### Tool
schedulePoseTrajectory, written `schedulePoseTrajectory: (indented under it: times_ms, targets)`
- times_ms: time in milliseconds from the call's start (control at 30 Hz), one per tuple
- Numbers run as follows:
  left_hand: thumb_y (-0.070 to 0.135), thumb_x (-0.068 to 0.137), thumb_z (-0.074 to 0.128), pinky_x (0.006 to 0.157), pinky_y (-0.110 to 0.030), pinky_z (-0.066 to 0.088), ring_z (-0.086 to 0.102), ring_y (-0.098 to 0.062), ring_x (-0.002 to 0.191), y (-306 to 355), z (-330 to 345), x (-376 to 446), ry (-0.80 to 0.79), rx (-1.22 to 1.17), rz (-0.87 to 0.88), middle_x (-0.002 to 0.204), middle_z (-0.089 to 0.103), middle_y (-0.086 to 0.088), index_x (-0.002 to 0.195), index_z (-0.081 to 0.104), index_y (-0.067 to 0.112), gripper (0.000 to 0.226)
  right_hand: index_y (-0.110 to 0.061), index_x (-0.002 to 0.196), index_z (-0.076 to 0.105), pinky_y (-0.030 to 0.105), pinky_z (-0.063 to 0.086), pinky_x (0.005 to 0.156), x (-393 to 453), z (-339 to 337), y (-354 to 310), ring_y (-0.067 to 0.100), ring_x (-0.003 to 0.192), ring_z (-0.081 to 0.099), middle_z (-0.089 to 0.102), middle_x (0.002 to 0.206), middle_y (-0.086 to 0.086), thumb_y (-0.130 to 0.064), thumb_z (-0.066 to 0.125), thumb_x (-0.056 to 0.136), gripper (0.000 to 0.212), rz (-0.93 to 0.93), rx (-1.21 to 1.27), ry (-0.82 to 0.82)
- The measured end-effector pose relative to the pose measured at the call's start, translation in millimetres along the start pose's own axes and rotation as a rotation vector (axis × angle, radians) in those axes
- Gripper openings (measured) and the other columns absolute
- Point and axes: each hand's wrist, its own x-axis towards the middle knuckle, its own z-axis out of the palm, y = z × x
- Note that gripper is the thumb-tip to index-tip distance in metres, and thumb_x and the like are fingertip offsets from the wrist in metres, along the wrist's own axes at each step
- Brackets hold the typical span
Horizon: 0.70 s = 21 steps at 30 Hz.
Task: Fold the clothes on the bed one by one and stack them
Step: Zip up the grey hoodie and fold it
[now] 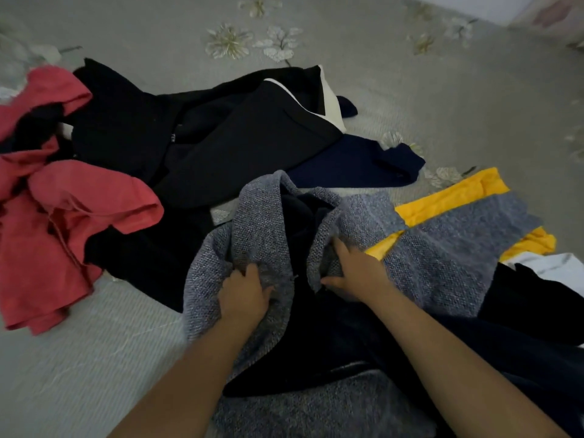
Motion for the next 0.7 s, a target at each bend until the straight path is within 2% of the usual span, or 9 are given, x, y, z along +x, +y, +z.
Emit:
schedulePoseTrajectory:
  times_ms: [67,133,200,333,433,500,567,633,700]
  targets:
    - [0.030,0.097,0.040,0.083,-0.041,0.041,0.048,-0.037,0.105,5.5,1.2,-5.6,0.026,-0.013,-0.019,0.118,0.049,-0.022,0.132,0.030,0.010,0.042,-0.019,0.147,0.002,0.035,0.045,0.070,-9.8,-1.3,0.0,0.029,0.104,0.056,0.052,0.123,0.014,-0.050,0.046,0.090,0.078,0.033,-0.053,0.051]
    - [0.023,0.099,0.036,0.082,-0.042,0.040,0.047,-0.039,0.102,11.8,2.7,-12.2,0.055,-0.096,-0.001,0.117,0.046,-0.024,0.129,0.031,0.009,0.034,-0.021,0.147,0.001,0.032,0.039,0.060,-23.6,-6.1,0.2,0.029,0.094,0.059,0.058,0.111,0.013,-0.047,0.042,0.093,0.072,0.056,-0.030,0.125]
    - [0.017,0.098,0.036,0.083,-0.041,0.040,0.047,-0.041,0.102,24.1,-1.4,-23.1,0.091,-0.235,0.040,0.121,0.043,-0.027,0.128,0.031,0.006,0.032,-0.025,0.147,0.001,0.030,0.036,0.058,-38.7,-12.2,1.2,0.029,0.090,0.058,0.060,0.104,0.012,-0.043,0.038,0.095,0.066,0.057,0.005,0.191]
    - [0.018,0.097,0.039,0.070,-0.033,0.039,0.056,-0.039,0.094,44.0,-21.4,-57.7,0.212,-0.324,0.142,0.107,0.057,-0.026,0.124,0.029,0.004,0.031,-0.032,0.146,0.011,0.029,0.033,0.059,-75.2,-29.1,0.9,0.028,0.087,0.058,0.060,0.098,0.011,-0.037,0.035,0.098,0.053,0.003,0.058,0.370]
    - [0.030,0.094,0.045,0.078,-0.035,0.043,0.056,-0.034,0.097,48.1,-42.4,-91.5,0.338,-0.299,0.264,0.104,0.058,-0.018,0.113,0.036,0.008,0.030,-0.034,0.143,0.025,0.028,0.029,0.061,-107.9,-42.2,1.7,0.028,0.091,0.057,0.060,0.102,0.011,-0.036,0.035,0.098,0.046,-0.065,0.089,0.487]
    - [0.035,0.093,0.046,0.086,-0.033,0.037,0.049,-0.030,0.109,49.8,-61.7,-117.1,0.443,-0.232,0.323,0.114,0.054,-0.015,0.120,0.038,0.006,0.041,-0.031,0.136,0.040,0.028,0.034,0.063,-130.6,-58.5,-0.8,0.026,0.096,0.058,0.063,0.107,0.008,-0.035,0.042,0.096,0.041,-0.112,0.175,0.532]
    - [0.050,0.087,0.041,0.093,-0.032,0.032,0.043,-0.028,0.115,54.6,-86.7,-147.9,0.531,-0.221,0.407,0.122,0.048,-0.015,0.130,0.035,0.005,0.062,-0.025,0.129,0.052,0.029,0.043,0.075,-158.4,-83.5,-7.7,0.023,0.105,0.057,0.063,0.116,0.006,-0.037,0.051,0.092,0.039,-0.122,0.259,0.555]
    - [0.065,0.069,0.020,0.092,-0.031,0.031,0.043,-0.026,0.111,61.2,-116.1,-182.3,0.567,-0.158,0.505,0.114,0.046,-0.011,0.139,0.029,0.012,0.089,-0.021,0.123,0.058,0.030,0.044,0.087,-192.4,-113.0,-13.6,0.022,0.112,0.055,0.062,0.121,0.004,-0.039,0.057,0.087,0.041,-0.091,0.301,0.598]
    - [0.065,0.059,0.007,0.086,-0.029,0.027,0.036,-0.020,0.103,66.8,-145.5,-217.0,0.587,-0.038,0.563,0.102,0.034,-0.001,0.144,0.022,0.022,0.096,-0.020,0.121,0.060,0.027,0.040,0.089,-232.0,-145.1,-16.5,0.021,0.115,0.054,0.062,0.122,0.003,-0.039,0.063,0.083,0.043,-0.077,0.318,0.694]
